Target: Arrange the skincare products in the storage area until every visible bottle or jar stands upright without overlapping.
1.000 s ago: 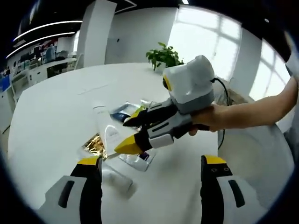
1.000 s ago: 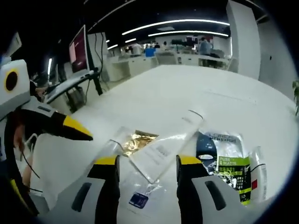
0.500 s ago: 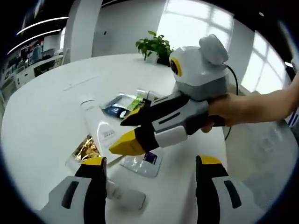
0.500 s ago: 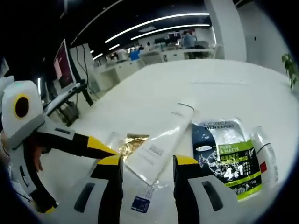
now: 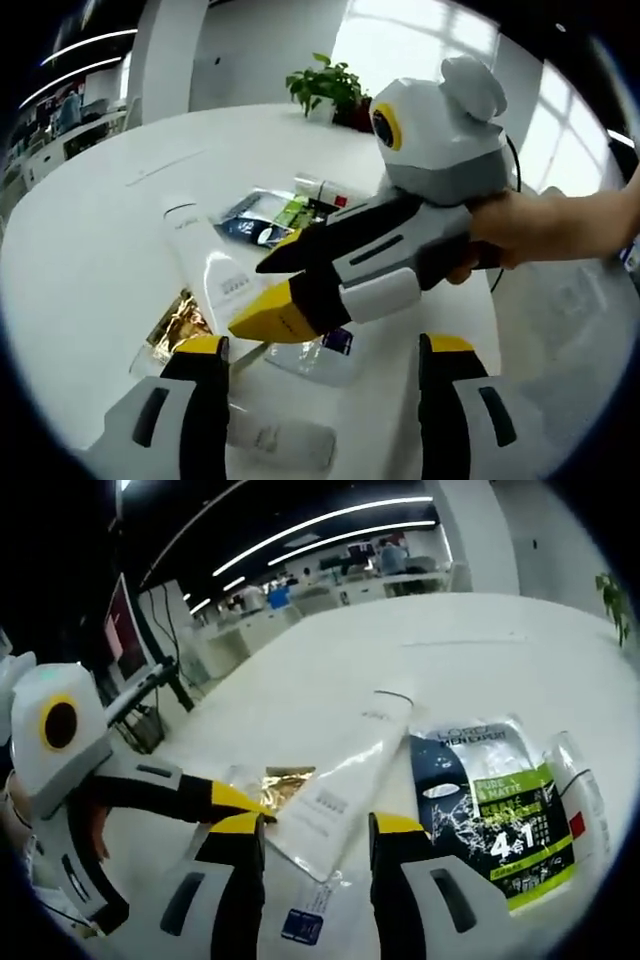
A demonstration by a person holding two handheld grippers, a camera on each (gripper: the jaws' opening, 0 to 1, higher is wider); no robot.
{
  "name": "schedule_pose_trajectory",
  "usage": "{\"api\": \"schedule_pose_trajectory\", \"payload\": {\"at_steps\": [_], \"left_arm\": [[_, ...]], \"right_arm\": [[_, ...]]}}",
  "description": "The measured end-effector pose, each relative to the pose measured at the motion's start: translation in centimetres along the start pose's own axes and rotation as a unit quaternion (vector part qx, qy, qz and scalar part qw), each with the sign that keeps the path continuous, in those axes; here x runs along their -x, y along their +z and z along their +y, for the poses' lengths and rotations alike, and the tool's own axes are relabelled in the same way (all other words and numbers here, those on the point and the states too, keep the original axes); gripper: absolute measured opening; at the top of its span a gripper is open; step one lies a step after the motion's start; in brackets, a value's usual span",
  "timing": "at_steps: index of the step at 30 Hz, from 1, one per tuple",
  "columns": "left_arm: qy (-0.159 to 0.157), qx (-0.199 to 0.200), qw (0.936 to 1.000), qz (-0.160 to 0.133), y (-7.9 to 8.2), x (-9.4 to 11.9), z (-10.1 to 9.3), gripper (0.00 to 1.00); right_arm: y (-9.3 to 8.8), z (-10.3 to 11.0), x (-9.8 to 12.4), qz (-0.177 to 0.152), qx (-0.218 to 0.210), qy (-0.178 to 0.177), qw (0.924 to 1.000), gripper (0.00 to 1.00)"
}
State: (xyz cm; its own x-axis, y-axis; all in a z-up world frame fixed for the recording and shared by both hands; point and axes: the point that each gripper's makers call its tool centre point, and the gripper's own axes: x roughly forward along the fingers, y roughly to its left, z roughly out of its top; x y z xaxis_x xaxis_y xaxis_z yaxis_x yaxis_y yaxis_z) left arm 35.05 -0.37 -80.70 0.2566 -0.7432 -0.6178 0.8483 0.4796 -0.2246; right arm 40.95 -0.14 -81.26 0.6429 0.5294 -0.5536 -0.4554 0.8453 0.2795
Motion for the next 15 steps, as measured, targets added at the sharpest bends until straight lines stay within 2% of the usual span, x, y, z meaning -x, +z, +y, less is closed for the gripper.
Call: {"api": "schedule_pose_trajectory", "payload": {"at_steps": [10,13,15], "left_arm": [[0.021,-0.037,0.9985,0.035,-1.0,-0.1,1.4,0.58],[0.011,-0.034,0.9983,0.046,-1.4,-0.4,1.0,0.54],[0.018,-0.036,0.9983,0.043,-1.1,-0.4,1.1,0.54]], "right_arm": [[-0.6,-0.1,-0.5,0.008,-0.015,0.001,0.9999,0.39],[-0.5,-0.4,-0.6,0.005,-0.018,0.001,0.9998,0.35],[-0.6,-0.6,-0.6,0.004,-0.018,-0.004,0.9998,0.32]]}}
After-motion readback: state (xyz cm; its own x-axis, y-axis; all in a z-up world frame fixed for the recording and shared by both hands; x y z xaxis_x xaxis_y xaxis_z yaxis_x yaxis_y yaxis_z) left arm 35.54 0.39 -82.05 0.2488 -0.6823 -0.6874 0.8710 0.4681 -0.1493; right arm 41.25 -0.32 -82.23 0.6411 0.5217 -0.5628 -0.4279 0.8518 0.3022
